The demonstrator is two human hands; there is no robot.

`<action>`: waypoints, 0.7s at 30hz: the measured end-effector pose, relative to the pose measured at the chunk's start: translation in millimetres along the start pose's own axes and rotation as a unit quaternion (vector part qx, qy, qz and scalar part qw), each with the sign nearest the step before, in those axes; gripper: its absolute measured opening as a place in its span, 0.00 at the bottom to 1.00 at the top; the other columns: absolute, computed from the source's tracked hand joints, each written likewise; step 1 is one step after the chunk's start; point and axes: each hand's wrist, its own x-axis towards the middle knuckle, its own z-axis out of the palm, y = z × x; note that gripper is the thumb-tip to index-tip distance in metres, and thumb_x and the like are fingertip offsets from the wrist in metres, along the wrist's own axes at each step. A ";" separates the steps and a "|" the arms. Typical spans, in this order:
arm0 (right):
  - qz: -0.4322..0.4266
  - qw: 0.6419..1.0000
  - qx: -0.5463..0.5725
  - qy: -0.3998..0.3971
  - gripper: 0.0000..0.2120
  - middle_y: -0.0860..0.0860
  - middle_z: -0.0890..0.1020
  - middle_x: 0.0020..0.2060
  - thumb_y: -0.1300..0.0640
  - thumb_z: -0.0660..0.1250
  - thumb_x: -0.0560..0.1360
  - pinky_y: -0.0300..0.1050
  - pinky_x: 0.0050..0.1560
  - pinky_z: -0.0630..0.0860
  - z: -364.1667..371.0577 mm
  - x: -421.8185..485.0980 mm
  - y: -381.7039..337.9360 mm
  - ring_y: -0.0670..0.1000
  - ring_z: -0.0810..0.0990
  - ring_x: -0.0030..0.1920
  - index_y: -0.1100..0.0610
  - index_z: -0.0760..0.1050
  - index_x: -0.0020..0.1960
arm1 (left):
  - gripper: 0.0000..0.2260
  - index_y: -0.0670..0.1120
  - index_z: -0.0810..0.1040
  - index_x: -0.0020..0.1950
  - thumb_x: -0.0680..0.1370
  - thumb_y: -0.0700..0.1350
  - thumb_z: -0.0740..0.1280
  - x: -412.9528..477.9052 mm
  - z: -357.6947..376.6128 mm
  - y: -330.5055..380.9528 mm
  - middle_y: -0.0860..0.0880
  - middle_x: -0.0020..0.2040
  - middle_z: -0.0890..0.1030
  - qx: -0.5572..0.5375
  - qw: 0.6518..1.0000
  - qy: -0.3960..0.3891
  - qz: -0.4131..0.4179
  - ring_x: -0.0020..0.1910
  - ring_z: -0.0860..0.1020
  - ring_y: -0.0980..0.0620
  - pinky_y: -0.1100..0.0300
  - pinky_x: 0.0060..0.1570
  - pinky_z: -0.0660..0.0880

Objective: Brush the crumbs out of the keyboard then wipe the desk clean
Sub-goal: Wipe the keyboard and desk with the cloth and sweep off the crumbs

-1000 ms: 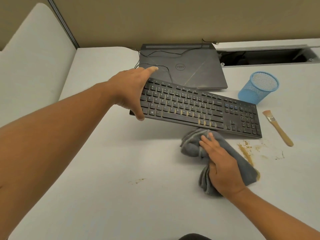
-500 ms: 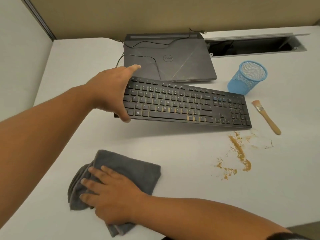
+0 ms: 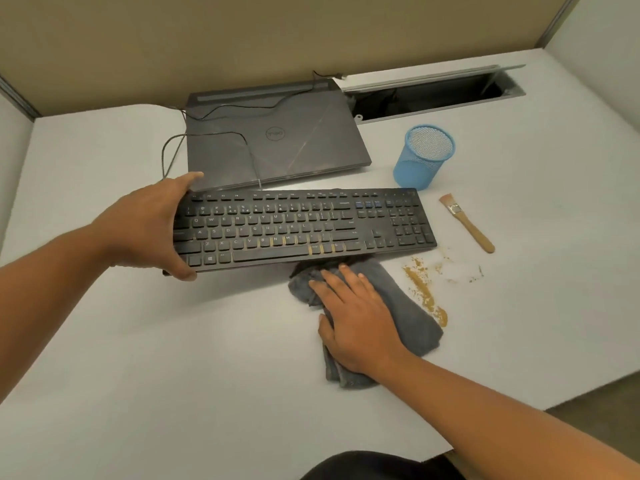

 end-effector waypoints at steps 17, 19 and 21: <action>0.073 0.996 -0.054 0.027 0.27 0.49 0.65 0.76 0.51 0.56 0.78 0.53 0.77 0.57 -32.5 -37.0 130.6 0.53 0.58 0.78 0.53 0.65 0.77 | 0.59 0.74 0.51 0.65 0.43 0.54 0.83 -20.1 41.1 -28.2 0.55 0.62 0.71 -0.099 0.994 -0.003 -0.037 0.58 0.73 0.51 0.52 0.56 0.75; 0.074 0.995 -0.057 0.029 0.27 0.49 0.67 0.76 0.51 0.57 0.78 0.54 0.76 0.59 -34.5 -37.1 135.9 0.54 0.59 0.77 0.54 0.66 0.76 | 0.60 0.74 0.52 0.65 0.42 0.55 0.83 -23.9 45.9 -37.6 0.55 0.62 0.71 -0.100 0.994 -0.004 -0.047 0.58 0.73 0.50 0.52 0.56 0.75; 0.074 0.995 -0.064 0.030 0.27 0.49 0.67 0.75 0.51 0.56 0.78 0.54 0.76 0.60 -34.8 -37.2 140.2 0.54 0.60 0.77 0.54 0.66 0.76 | 0.62 0.73 0.52 0.66 0.41 0.56 0.84 -27.5 51.7 -47.9 0.53 0.62 0.72 -0.101 0.993 -0.010 -0.058 0.57 0.74 0.49 0.51 0.56 0.75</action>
